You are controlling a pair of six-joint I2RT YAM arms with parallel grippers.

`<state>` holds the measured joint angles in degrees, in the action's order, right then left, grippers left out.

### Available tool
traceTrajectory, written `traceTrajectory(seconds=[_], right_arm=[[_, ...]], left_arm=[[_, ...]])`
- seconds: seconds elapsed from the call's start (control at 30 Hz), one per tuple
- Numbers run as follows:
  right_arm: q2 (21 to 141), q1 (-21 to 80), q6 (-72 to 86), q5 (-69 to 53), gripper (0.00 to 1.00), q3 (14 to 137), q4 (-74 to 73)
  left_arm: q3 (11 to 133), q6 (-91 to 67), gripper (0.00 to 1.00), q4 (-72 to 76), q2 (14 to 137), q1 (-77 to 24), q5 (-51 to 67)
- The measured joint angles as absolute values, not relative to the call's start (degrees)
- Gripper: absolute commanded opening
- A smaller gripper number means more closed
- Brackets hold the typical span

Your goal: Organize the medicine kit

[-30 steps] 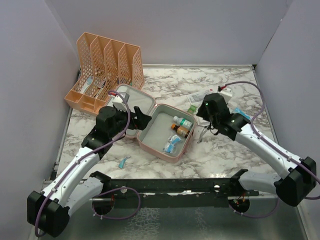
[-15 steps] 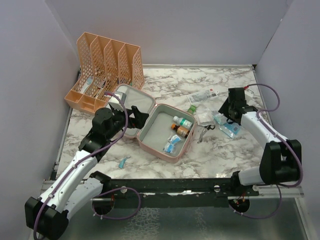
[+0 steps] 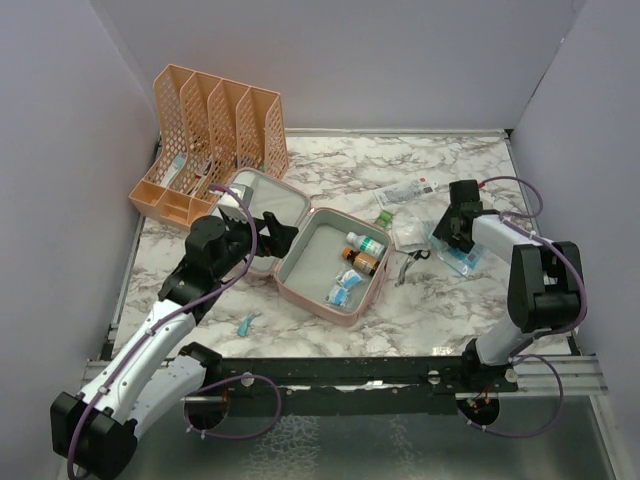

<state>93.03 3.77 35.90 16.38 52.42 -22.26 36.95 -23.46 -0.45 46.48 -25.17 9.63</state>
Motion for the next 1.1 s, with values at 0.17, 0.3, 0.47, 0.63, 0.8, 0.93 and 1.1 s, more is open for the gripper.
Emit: traceTrajectory(seconds=[0.17,0.3,0.47,0.63,0.8,0.93,1.1], right_arm=[[93.5,3.7,35.8,16.8,0.37,52.7,-22.2],[93.5,3.6,35.7,16.9,0.25,52.7,-22.0],[92.7,3.6,35.6,16.8,0.10,52.7,-22.0],[89.4,3.6,35.1,16.8,0.02,52.6,-22.0],[86.2,3.6,34.6,16.6,0.01,52.6,-22.1],[84.4,3.6,33.8,14.6,0.01,52.6,-22.5],[79.2,3.6,31.4,8.5,0.01,52.5,-22.9]], left_arm=[[36.9,-23.6,0.93,-0.5,46.8,-25.2,9.6],[36.9,-23.6,0.92,-0.4,46.8,-25.2,9.6],[36.6,-23.7,0.93,-0.4,46.8,-25.2,9.6],[36.5,-23.8,0.92,-0.4,46.8,-25.2,9.6],[36.4,-23.9,0.93,-0.4,46.8,-25.2,9.6],[36.2,-24.1,0.93,-0.3,46.8,-25.2,9.7],[36.2,-24.9,0.93,0.6,47.8,-25.2,11.3]])
